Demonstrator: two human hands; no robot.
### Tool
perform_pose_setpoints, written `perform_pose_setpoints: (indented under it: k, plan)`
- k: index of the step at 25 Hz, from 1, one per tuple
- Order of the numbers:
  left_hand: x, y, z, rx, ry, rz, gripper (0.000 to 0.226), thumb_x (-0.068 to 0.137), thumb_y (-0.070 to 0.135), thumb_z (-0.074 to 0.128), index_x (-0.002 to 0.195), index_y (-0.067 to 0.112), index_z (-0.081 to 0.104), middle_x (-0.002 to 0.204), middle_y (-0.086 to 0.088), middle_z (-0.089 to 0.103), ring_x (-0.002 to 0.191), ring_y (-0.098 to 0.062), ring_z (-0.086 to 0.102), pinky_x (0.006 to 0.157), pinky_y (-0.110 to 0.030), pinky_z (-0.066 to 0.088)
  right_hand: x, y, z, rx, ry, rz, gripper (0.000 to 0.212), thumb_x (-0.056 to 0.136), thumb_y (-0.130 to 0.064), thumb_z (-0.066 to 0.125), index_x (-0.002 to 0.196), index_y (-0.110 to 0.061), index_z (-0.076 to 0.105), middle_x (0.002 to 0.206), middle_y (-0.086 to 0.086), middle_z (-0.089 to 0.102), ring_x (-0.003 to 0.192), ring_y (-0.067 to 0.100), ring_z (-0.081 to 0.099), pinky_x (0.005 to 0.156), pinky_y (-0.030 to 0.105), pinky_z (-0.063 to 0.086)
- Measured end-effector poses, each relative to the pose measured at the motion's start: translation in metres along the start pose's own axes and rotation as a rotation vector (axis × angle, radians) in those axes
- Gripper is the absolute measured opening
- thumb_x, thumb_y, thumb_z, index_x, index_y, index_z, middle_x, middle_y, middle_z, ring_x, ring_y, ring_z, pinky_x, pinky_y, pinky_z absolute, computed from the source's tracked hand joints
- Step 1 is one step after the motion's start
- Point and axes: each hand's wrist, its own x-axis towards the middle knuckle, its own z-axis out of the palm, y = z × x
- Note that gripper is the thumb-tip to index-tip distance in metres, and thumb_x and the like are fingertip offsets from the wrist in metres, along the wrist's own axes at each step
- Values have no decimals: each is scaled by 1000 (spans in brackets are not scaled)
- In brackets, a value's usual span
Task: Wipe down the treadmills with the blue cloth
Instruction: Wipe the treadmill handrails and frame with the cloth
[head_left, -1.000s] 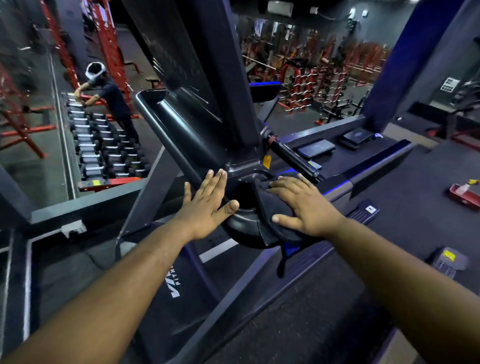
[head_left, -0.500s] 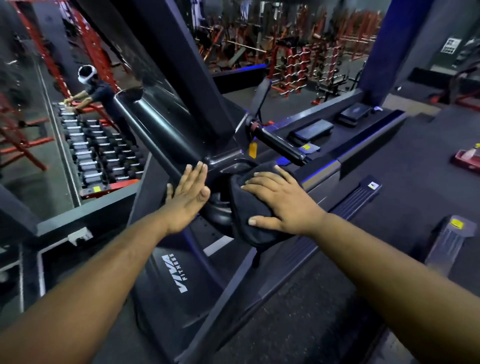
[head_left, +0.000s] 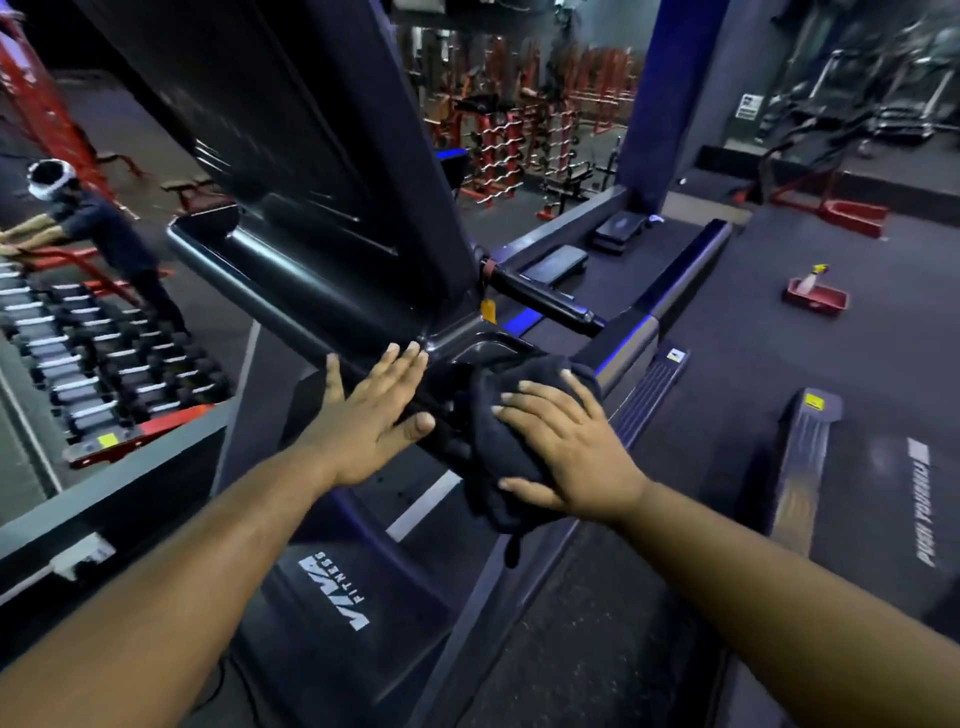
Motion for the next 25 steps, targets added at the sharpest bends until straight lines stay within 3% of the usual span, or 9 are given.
perform_pose_setpoints:
  k: [2, 5, 8, 12, 14, 16, 19, 22, 25]
  plan:
    - [5, -17, 2, 37, 35, 78, 104, 71, 90, -12, 156, 30, -12, 162, 15, -17, 148, -2, -21, 114, -56, -25, 3, -13, 4, -78, -25, 115, 66, 85, -68, 54, 127, -19, 63, 127, -1, 63, 132, 21, 51, 117, 55, 26]
    - [17, -32, 6, -17, 102, 198, 102, 79, 87, -6, 158, 25, 11, 166, 9, 7, 152, -6, -1, 120, -52, -15, 59, -60, 8, -175, -153, 361, 58, 85, -66, 37, 94, -17, 67, 94, 0, 70, 103, 24, 63, 113, 52, 30]
    - [24, -39, 6, -116, 104, 270, 103, 81, 85, -5, 157, 21, 19, 164, 7, 15, 152, -8, 6, 121, -48, -14, 101, -87, 9, -170, -328, 498, 70, 87, -65, 13, 92, -18, 65, 90, 3, 71, 94, 26, 65, 109, 48, 31]
    - [22, -42, 4, -134, 83, 276, 107, 74, 88, -13, 158, 25, 7, 165, 10, 7, 151, -6, 0, 121, -46, -15, 53, -72, 6, -187, -177, 327, 56, 89, -65, 46, 118, -20, 63, 110, -4, 67, 115, 20, 59, 116, 46, 27]
    - [22, -42, 4, -150, 67, 268, 108, 71, 89, -15, 157, 27, 3, 165, 12, 3, 151, -5, -4, 120, -46, -15, 35, -55, -2, -170, -194, 259, 59, 84, -69, 52, 118, -22, 65, 114, -5, 66, 121, 19, 57, 116, 45, 27]
    - [23, -42, 5, -178, 71, 258, 108, 70, 90, -16, 157, 28, 0, 165, 12, 4, 151, -5, -4, 119, -43, -18, 59, -55, -3, -214, -304, 361, 56, 84, -72, 42, 93, -22, 67, 96, -2, 69, 106, 22, 63, 110, 44, 32]
    - [24, -47, 6, -230, 57, 260, 106, 70, 89, -16, 157, 30, -5, 166, 7, 8, 151, -2, -4, 118, -36, -22, 116, -85, 8, -216, -438, 524, 63, 84, -69, 11, 67, -21, 48, 74, 3, 69, 80, 27, 65, 96, 43, 39]
    - [24, -48, 3, -273, 36, 270, 108, 69, 91, -16, 157, 30, -4, 166, 8, 8, 150, 2, -5, 117, -33, -23, 106, -92, 12, -228, -336, 516, 58, 91, -65, 26, 86, -19, 61, 89, 3, 71, 92, 26, 66, 102, 44, 38]
    - [22, -46, 2, -279, 35, 270, 109, 68, 91, -15, 157, 30, -5, 166, 7, 6, 150, 1, -6, 118, -35, -22, 43, -74, 3, -185, -207, 290, 66, 89, -65, 48, 139, -21, 53, 137, -4, 59, 134, 18, 49, 116, 51, 27]
